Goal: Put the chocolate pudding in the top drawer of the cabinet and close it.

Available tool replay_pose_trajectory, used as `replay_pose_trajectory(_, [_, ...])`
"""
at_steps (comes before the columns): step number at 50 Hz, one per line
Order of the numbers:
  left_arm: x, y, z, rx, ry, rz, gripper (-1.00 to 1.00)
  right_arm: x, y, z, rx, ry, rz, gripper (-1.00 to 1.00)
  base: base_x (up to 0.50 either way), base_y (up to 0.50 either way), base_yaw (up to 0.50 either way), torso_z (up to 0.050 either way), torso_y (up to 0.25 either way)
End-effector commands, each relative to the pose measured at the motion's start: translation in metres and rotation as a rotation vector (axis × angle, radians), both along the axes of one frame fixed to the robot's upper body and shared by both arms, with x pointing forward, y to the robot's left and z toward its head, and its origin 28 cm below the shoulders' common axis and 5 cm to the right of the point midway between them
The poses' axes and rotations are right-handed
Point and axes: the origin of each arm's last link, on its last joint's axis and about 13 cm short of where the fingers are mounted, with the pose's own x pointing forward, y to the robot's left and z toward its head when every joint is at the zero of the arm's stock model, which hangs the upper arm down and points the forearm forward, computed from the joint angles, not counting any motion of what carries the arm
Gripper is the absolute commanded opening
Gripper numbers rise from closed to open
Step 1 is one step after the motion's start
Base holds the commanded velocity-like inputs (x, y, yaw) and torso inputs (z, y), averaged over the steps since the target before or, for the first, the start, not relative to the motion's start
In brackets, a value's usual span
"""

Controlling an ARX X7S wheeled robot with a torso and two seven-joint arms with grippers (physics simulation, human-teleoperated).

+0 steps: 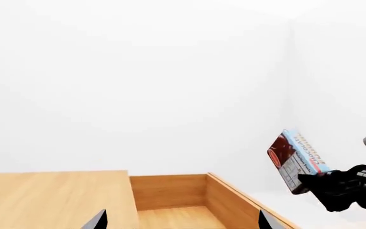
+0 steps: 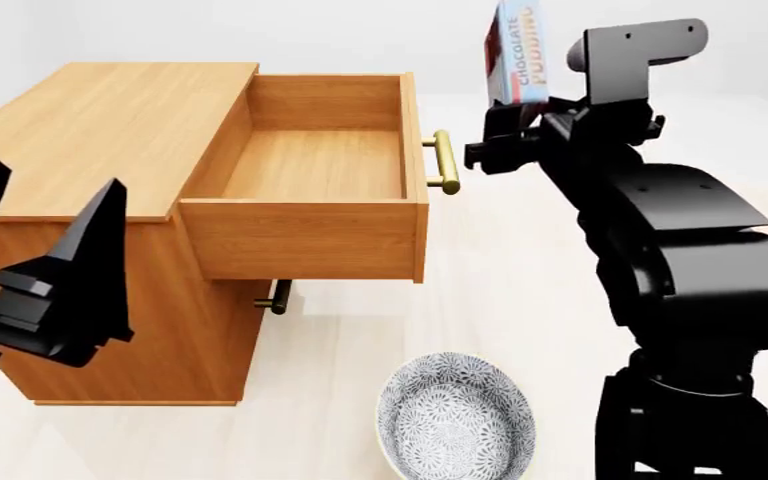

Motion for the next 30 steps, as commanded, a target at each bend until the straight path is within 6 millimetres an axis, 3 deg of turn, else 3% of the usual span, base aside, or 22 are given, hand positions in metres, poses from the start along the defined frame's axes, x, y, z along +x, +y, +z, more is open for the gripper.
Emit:
replay_pose_trajectory(1, [0.0,0.003,-0.002,-0.008,0.002,0.005,1.0,0.001,0.019,0.025,-0.024,-0.058,0.076,-1.0,0.0,0.0,0.0,0.0,0.0])
replay_pose_trajectory(30, [0.004,0.013,-0.013,-0.04,0.024,0.012,1.0,0.033,0.073,0.026,-0.032,0.004,0.321,-1.0,0.0,0.0,0.0,0.0,0.0])
